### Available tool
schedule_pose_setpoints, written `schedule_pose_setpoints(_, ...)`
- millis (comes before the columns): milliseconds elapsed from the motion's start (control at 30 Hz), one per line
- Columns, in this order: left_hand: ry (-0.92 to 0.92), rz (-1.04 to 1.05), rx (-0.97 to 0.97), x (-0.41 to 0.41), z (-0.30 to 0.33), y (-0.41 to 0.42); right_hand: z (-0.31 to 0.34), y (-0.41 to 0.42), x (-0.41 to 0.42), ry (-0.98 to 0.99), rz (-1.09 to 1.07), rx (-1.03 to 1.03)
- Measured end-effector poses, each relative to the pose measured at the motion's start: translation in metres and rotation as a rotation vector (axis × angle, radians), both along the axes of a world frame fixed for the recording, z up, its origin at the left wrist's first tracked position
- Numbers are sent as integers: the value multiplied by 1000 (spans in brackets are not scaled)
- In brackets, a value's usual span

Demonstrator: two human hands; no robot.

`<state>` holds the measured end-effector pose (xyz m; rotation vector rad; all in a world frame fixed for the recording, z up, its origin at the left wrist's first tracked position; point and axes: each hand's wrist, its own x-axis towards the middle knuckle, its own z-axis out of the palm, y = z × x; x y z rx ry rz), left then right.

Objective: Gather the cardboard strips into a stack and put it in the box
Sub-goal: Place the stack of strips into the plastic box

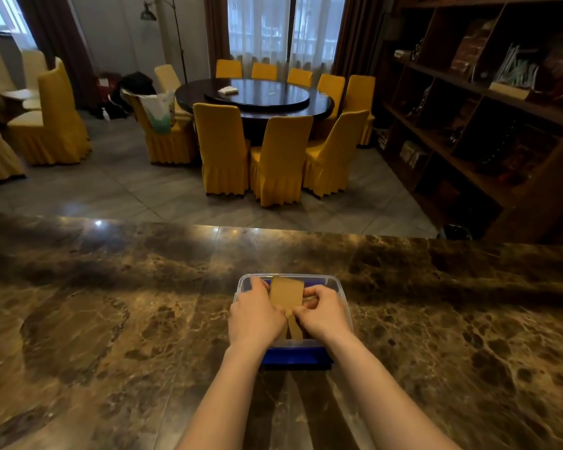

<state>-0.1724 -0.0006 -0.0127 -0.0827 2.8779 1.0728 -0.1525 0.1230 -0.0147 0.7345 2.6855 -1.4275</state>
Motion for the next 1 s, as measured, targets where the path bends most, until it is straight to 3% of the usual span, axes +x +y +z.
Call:
schedule_pose_setpoints(267,34,-66,-94,4,0,3,0,-6,0,-5,57,214)
schedule_pose_setpoints(700,32,-96,-306,1,-6,14,-2,-11,1,-25,45,340)
schedule_pose_setpoints(1000,-54,-105,-272,-6,-12,19,-5,-10,-1,-54,-33,324)
